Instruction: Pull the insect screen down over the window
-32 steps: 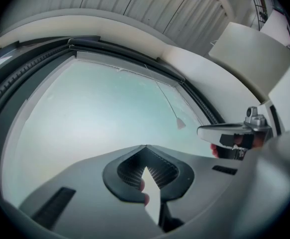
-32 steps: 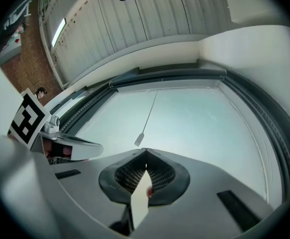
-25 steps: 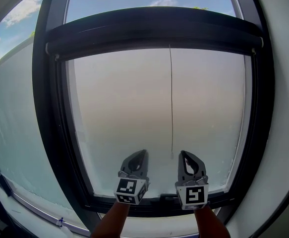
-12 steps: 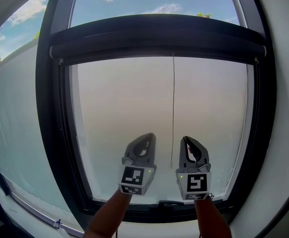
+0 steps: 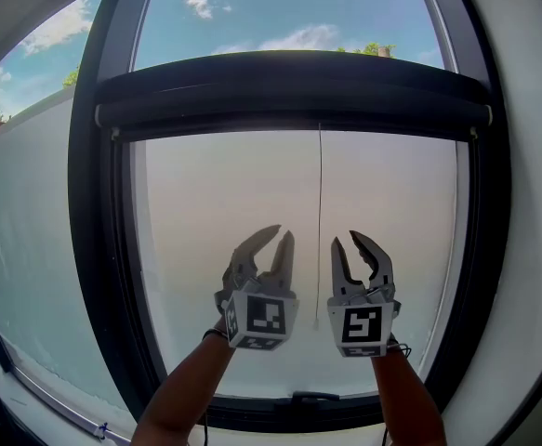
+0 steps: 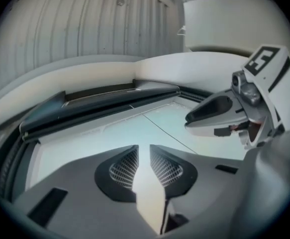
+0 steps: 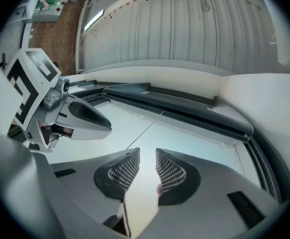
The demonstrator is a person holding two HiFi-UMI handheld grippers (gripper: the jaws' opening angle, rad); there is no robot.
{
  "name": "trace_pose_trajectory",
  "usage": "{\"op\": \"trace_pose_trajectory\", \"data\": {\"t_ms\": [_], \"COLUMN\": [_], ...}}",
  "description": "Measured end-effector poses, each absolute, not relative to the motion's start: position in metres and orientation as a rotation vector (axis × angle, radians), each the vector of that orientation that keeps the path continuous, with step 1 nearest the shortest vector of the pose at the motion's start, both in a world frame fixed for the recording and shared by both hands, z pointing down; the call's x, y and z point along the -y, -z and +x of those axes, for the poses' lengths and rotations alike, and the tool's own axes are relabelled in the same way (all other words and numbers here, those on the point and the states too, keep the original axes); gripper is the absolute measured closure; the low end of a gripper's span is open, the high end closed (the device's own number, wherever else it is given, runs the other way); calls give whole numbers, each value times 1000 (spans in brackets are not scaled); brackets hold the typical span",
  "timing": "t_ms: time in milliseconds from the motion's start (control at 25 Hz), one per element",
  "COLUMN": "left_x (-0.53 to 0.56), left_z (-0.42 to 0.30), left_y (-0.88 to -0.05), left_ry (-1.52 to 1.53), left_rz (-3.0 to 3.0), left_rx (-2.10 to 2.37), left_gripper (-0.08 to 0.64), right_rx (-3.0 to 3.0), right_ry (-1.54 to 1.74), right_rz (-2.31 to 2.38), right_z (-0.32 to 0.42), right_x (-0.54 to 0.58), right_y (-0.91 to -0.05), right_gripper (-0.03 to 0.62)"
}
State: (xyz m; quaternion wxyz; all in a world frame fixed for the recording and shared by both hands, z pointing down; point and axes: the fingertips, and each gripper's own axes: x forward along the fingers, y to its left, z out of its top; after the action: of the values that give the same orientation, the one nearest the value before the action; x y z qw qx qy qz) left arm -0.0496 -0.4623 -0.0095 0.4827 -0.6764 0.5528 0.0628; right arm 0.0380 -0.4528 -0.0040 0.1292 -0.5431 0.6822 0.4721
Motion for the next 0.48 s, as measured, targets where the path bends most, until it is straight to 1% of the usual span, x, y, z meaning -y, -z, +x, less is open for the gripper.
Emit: {"op": "trace_pose_trajectory", "data": {"t_ms": [80,120,200,320,480], "left_x": [463,463,462,465,477], "left_z": [-46,-45,-44,-45,-50], "left_y": [19,23,31,44,64], "left_ry": [-26,37,142,294,514], "left_rz": [-1520,-1445,-1307,-1144,-903], "left_rx": [-1357,-1363,-1369,-1369,-1354], "left_gripper": [428,390,341,306,275], "right_rx": [-1982,-1982,-1992,-1973,-1902], "right_ry": [-1431,-1462,-1517,-1636,-1843], "right_rz": [-1620,-1637,-1664,-1710,-1762], "right_z": [37,37,35,34,33], "right_x": [458,460,464,469,469], "right_y": [13,18,25,34,54], "right_gripper": [486,472,433,386,345]}}
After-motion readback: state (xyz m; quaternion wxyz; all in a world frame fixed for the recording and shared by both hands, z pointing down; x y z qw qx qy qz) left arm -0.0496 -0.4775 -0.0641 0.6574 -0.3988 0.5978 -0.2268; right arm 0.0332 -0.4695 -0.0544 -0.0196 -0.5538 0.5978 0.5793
